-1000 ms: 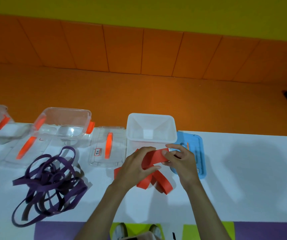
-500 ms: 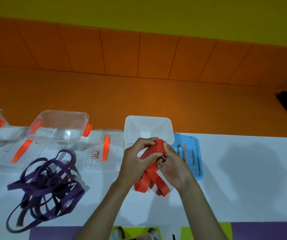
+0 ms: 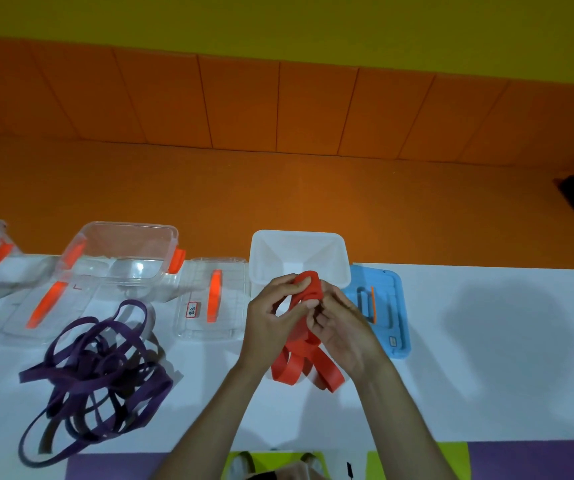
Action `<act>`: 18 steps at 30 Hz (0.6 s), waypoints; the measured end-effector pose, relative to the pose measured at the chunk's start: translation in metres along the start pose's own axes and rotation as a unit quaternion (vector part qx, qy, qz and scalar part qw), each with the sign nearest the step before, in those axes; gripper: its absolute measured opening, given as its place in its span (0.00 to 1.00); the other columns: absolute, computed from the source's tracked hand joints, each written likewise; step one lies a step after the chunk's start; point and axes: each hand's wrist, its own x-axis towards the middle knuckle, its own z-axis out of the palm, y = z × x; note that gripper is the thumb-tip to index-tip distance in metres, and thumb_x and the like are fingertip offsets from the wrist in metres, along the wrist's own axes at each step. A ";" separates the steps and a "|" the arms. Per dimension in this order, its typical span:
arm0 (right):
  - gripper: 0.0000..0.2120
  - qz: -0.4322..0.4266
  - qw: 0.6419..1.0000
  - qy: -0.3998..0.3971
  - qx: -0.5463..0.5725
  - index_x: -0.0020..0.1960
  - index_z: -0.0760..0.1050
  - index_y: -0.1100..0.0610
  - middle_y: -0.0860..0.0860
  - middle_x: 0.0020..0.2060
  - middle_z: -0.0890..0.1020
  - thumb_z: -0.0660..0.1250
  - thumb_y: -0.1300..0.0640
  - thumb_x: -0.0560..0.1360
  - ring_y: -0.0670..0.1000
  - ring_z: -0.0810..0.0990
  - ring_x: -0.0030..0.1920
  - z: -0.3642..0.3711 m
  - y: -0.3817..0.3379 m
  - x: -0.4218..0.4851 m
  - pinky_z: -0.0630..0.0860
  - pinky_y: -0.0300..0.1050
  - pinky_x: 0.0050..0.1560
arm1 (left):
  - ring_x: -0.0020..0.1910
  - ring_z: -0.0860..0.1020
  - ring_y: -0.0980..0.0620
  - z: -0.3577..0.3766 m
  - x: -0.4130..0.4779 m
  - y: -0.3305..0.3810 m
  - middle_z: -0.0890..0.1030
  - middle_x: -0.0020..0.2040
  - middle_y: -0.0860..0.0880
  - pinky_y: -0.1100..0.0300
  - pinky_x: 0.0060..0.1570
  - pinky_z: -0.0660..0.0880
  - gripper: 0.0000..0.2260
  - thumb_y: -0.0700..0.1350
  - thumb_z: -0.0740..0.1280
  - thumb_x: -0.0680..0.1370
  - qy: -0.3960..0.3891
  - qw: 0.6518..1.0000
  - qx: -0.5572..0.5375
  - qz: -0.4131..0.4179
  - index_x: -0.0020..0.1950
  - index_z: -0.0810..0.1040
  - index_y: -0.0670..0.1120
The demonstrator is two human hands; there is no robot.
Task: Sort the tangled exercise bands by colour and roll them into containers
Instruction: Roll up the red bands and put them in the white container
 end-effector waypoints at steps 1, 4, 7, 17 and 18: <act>0.12 -0.013 0.999 -0.005 -0.030 0.64 0.81 0.62 0.58 0.56 0.85 0.64 0.62 0.84 0.52 0.84 0.54 -0.001 -0.001 0.000 0.81 0.42 0.54 | 0.66 0.80 0.52 -0.001 0.002 0.001 0.85 0.61 0.55 0.53 0.67 0.78 0.16 0.39 0.78 0.75 -0.005 1.000 -0.008 -0.011 0.59 0.86 0.55; 0.11 -0.075 0.975 0.018 -0.211 0.61 0.85 0.55 0.55 0.58 0.86 0.66 0.56 0.84 0.53 0.84 0.58 -0.004 -0.008 0.002 0.80 0.47 0.63 | 0.66 0.80 0.53 -0.004 0.008 0.005 0.85 0.61 0.55 0.55 0.67 0.77 0.14 0.39 0.76 0.77 -0.022 0.999 0.002 -0.024 0.61 0.86 0.51; 0.13 -0.134 0.953 0.013 -0.273 0.66 0.82 0.52 0.52 0.59 0.86 0.69 0.53 0.83 0.53 0.85 0.60 -0.005 -0.016 0.003 0.83 0.49 0.60 | 0.67 0.80 0.55 -0.005 0.011 0.008 0.84 0.63 0.56 0.57 0.68 0.76 0.14 0.41 0.73 0.80 -0.050 0.998 0.017 -0.027 0.65 0.84 0.49; 0.18 -0.216 0.929 0.033 -0.298 0.63 0.82 0.56 0.51 0.57 0.87 0.77 0.62 0.74 0.56 0.88 0.54 -0.012 -0.027 0.003 0.83 0.52 0.59 | 0.71 0.73 0.56 -0.008 0.021 0.017 0.75 0.67 0.56 0.66 0.67 0.71 0.16 0.47 0.66 0.84 -0.159 0.985 0.054 -0.038 0.72 0.78 0.57; 0.19 -0.218 0.935 0.030 -0.280 0.64 0.82 0.56 0.52 0.58 0.86 0.77 0.61 0.74 0.57 0.87 0.55 -0.010 -0.024 0.004 0.83 0.52 0.60 | 0.71 0.74 0.55 -0.008 0.023 0.018 0.75 0.66 0.55 0.64 0.68 0.72 0.17 0.47 0.66 0.84 -0.155 0.986 0.046 -0.037 0.73 0.78 0.57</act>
